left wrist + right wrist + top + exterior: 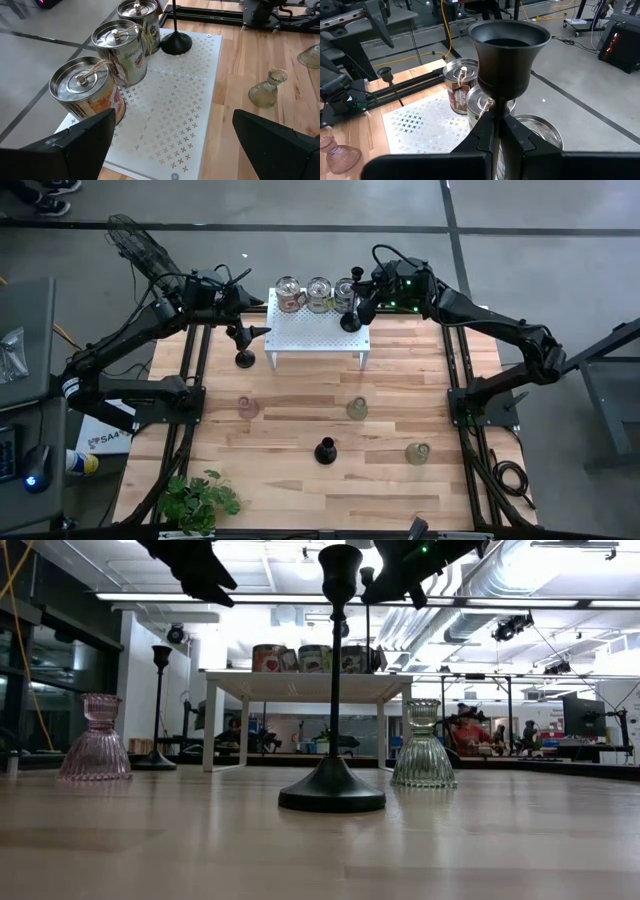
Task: Pick & Place candle stick holders
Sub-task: Put the top right black candle holder on the shelf
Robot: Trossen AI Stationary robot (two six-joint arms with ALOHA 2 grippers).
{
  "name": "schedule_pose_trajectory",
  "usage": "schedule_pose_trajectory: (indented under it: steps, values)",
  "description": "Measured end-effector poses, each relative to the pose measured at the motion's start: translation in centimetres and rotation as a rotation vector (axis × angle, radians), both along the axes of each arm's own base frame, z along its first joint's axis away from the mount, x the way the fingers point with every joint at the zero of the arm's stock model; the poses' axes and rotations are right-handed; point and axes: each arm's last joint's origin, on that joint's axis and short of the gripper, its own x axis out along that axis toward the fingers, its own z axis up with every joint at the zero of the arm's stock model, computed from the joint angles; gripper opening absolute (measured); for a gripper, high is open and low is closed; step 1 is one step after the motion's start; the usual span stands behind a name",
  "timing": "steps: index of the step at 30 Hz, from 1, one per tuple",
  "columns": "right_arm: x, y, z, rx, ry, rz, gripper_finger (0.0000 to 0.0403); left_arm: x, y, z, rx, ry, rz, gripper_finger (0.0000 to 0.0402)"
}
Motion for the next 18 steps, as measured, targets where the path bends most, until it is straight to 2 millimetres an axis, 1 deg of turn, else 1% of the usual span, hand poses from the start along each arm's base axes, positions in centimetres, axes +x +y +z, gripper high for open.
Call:
schedule_pose_trajectory:
  steps: [6, 18]
  values:
    - [-0.23, -0.32, 0.01, -0.001, 0.001, -0.008, 0.0004, 0.00, 0.00, 0.00, 0.000, 0.000, 0.000, 0.0395]
    - [-0.23, -0.33, 0.01, -0.012, 0.008, -0.008, 0.0004, 0.00, 0.01, 0.00, 0.000, -0.001, 0.001, 0.0395]
